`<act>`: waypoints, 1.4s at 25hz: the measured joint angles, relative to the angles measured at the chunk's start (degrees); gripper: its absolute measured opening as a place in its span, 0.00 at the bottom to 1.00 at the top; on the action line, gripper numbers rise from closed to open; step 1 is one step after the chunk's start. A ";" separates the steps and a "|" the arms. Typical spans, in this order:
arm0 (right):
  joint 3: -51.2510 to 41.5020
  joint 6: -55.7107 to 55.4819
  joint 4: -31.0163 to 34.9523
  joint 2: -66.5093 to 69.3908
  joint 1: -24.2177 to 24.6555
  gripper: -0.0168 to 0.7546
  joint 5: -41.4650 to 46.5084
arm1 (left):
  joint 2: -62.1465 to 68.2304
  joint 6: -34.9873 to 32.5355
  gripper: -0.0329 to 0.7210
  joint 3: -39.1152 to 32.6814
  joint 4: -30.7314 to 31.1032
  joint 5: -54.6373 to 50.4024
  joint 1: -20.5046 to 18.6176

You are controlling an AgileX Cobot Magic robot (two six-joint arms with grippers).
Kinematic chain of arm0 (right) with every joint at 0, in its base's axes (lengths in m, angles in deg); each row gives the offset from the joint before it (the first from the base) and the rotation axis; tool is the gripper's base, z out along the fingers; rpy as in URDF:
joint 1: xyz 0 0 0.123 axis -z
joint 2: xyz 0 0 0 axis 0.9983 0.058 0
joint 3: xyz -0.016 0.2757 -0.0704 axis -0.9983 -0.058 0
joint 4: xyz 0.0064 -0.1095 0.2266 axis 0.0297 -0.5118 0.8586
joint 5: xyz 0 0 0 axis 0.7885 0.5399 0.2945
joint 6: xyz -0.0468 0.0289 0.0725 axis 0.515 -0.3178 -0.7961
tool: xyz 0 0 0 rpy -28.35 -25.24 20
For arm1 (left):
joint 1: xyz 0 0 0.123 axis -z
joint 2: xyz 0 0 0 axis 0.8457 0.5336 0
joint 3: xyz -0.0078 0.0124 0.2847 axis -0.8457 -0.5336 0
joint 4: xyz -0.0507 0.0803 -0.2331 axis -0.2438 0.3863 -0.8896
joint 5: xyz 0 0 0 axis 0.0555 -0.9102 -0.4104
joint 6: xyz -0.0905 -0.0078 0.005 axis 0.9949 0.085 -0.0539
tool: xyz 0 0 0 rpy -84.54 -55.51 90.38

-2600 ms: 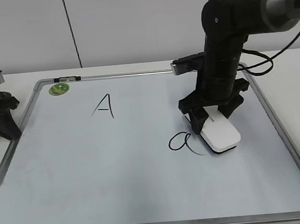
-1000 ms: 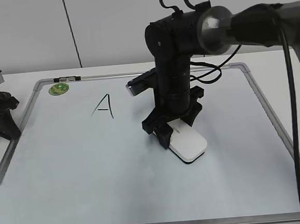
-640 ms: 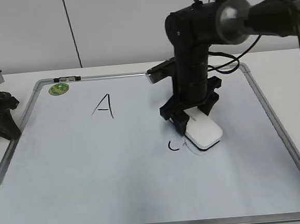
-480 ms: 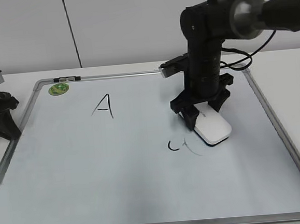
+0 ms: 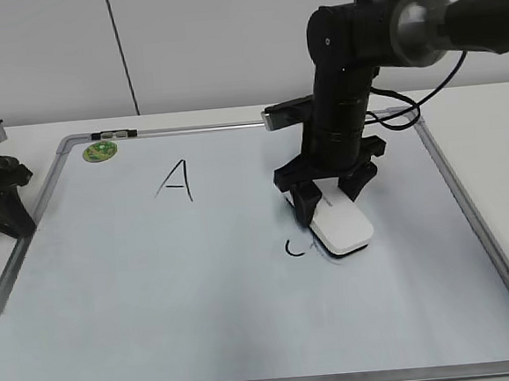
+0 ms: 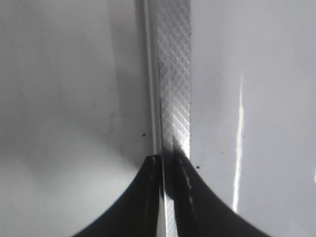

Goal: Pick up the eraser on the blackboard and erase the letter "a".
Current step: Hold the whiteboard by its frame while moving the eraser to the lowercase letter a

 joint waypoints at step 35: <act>0.08 -0.08 -8.85 0.89 -6.47 0.71 0.00 | 0.00 0.00 0.10 0.00 0.00 0.00 0.00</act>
